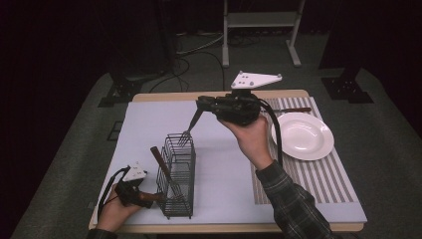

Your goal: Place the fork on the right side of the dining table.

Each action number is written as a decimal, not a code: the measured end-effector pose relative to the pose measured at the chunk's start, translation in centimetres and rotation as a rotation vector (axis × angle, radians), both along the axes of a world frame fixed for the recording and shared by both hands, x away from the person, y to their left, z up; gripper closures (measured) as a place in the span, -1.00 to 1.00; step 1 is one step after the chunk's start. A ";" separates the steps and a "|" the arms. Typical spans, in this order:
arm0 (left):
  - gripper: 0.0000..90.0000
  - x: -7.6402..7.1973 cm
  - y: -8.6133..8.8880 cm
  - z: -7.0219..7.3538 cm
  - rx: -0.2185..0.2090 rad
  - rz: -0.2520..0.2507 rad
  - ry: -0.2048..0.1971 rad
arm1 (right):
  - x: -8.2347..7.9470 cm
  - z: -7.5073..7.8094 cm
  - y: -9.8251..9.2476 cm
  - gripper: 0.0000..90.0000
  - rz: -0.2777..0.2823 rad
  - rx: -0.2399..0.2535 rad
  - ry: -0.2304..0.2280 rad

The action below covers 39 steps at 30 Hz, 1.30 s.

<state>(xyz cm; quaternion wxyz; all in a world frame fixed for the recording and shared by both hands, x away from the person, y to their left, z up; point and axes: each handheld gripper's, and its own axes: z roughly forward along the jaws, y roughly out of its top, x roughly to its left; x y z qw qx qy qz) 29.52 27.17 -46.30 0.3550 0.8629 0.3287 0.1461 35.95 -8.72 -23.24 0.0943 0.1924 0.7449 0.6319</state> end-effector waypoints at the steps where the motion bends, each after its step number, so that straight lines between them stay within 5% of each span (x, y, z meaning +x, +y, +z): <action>1: -1.00 0.0 0.0 0.0 0.000 0.000 0.000 | 0.0 0.0 0.0 0.78 0.000 0.000 0.000; 18: -1.00 0.0 0.0 0.0 0.001 -0.001 0.000 | -0.4 0.1 -5.2 0.78 -0.091 0.020 -0.005; 39: -1.00 0.0 0.0 0.0 0.001 -0.001 -0.001 | -1.2 -4.8 -10.3 0.78 -0.196 0.008 0.076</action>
